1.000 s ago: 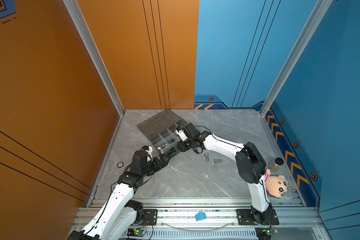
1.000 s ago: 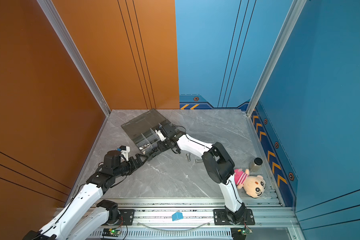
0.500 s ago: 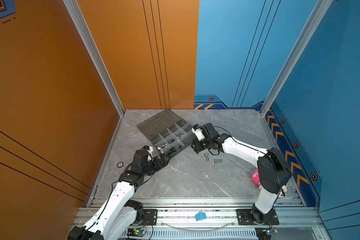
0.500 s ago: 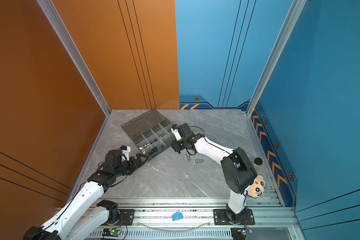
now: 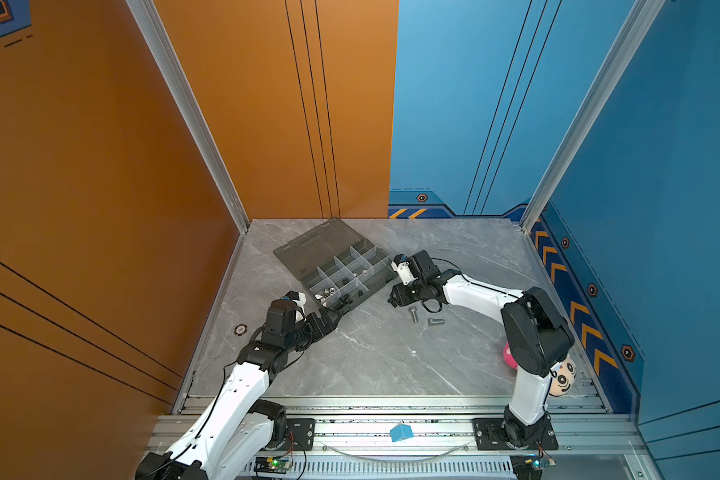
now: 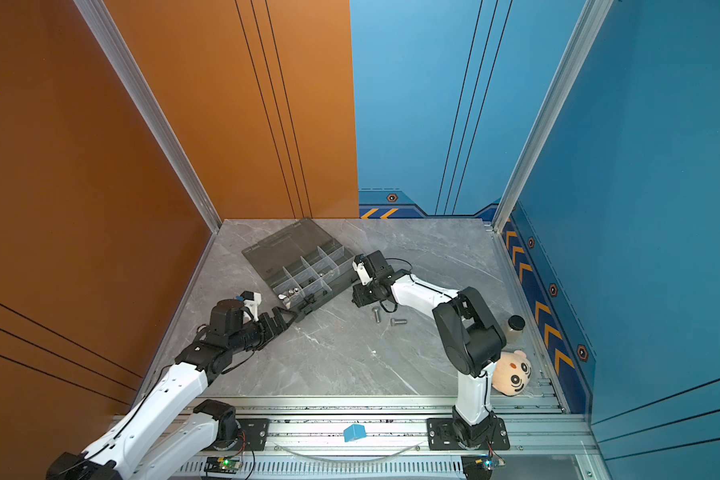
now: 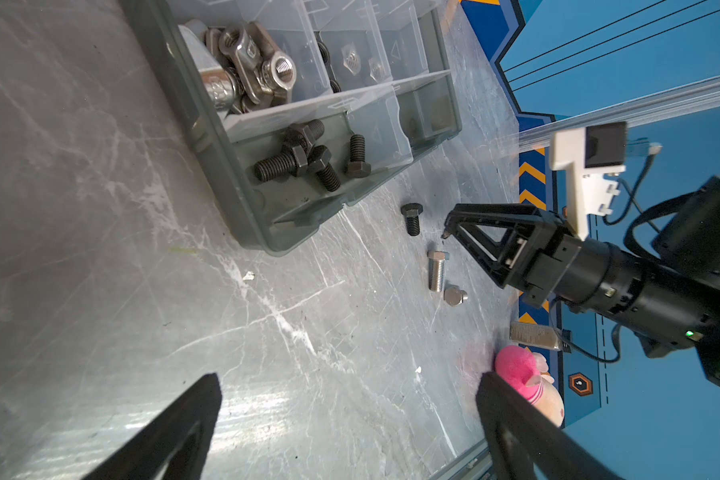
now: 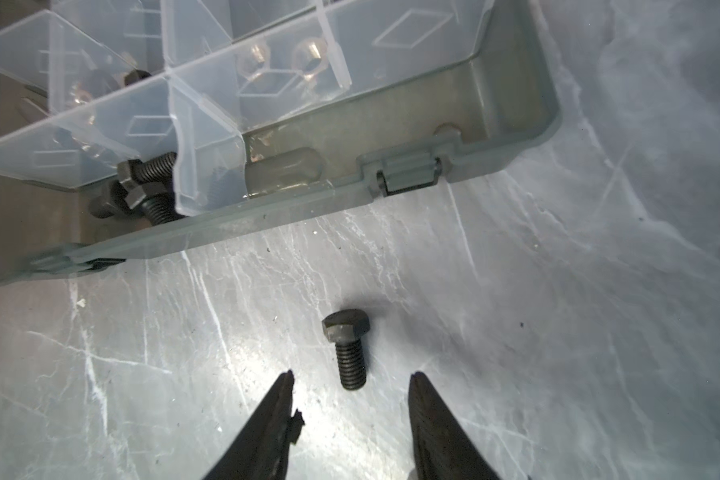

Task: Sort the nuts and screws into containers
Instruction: 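Move the right gripper down around the last black bolt on the table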

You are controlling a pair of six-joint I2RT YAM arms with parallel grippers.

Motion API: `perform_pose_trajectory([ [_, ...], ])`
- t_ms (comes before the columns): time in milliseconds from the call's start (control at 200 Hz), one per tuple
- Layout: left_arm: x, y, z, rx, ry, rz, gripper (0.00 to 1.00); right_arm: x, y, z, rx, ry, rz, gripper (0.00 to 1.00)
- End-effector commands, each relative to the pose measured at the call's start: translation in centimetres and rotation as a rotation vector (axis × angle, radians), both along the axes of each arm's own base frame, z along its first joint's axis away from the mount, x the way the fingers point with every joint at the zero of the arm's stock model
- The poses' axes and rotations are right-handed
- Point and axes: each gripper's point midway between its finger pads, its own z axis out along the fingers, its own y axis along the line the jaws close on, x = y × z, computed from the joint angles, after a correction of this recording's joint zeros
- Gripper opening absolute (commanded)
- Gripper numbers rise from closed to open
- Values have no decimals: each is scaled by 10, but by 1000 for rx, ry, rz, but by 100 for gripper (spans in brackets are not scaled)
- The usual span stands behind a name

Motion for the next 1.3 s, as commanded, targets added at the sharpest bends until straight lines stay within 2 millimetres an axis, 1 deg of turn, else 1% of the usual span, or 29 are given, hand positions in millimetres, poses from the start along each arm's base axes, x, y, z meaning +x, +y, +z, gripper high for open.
perform_pose_trajectory([
  [0, 4, -3, 13, -9, -29, -12, 98, 7, 9, 0, 24, -2, 23, 47],
  [185, 3, -2, 12, -5, -27, -7, 98, 6, 15, -7, 32, 15, 33, 46],
  [405, 4, -3, 11, -4, -26, -9, 98, -1, 18, -20, 20, 37, 43, 46],
  [776, 3, -3, 9, -3, -22, -10, 98, 3, 23, -31, 4, 39, 38, 45],
  [971, 3, -3, 10, -3, -23, -10, 98, -1, 24, -39, -11, 47, 41, 44],
  [1141, 3, -3, 9, -2, -23, -11, 98, -1, 24, -45, -25, 54, 38, 42],
  [1241, 3, -3, 9, -3, -22, -10, 98, -2, 24, -48, -29, 64, 37, 39],
  [1292, 3, -3, 9, -4, -23, -10, 98, -2, 25, -46, -26, 60, 38, 38],
])
